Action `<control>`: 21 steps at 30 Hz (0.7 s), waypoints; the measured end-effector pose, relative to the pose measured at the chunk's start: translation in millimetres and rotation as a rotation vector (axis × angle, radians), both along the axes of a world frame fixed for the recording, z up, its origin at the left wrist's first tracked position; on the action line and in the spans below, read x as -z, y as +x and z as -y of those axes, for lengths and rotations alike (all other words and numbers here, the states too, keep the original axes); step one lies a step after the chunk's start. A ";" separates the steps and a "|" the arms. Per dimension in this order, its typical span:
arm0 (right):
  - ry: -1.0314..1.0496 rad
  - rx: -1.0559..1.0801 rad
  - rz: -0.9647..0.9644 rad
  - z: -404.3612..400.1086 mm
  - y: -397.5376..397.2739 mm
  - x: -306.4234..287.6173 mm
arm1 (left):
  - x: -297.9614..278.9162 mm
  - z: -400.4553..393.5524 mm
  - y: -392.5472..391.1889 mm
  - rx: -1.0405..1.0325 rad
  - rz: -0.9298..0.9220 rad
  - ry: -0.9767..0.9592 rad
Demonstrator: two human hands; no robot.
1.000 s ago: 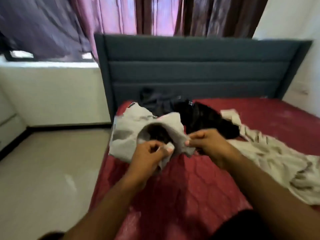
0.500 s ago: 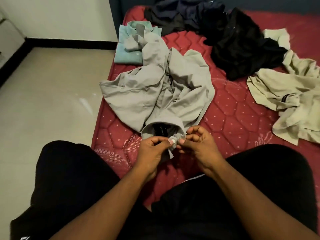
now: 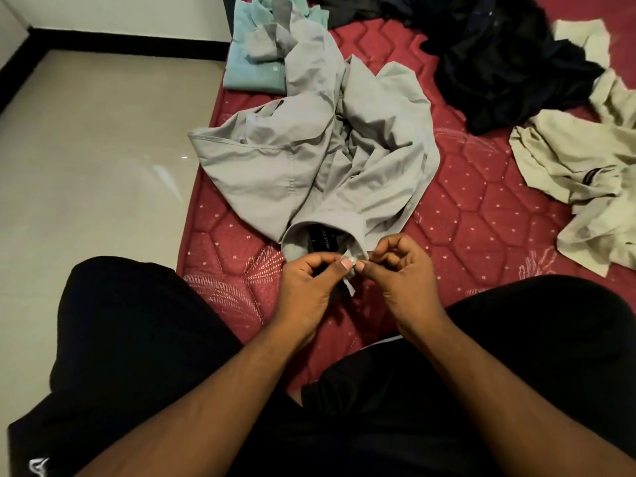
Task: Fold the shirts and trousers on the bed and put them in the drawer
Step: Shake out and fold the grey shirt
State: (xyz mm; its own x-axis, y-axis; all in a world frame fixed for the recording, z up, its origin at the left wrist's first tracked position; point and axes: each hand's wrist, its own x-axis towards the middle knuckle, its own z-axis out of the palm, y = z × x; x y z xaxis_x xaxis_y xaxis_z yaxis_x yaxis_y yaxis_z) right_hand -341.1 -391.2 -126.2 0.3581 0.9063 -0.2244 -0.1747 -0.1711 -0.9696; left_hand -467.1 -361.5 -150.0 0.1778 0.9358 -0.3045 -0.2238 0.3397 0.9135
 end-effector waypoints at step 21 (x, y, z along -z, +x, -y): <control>-0.116 -0.077 -0.258 -16.3 2.9 13.4 | 15.8 -32.1 -21.5 0.190 -0.075 -0.065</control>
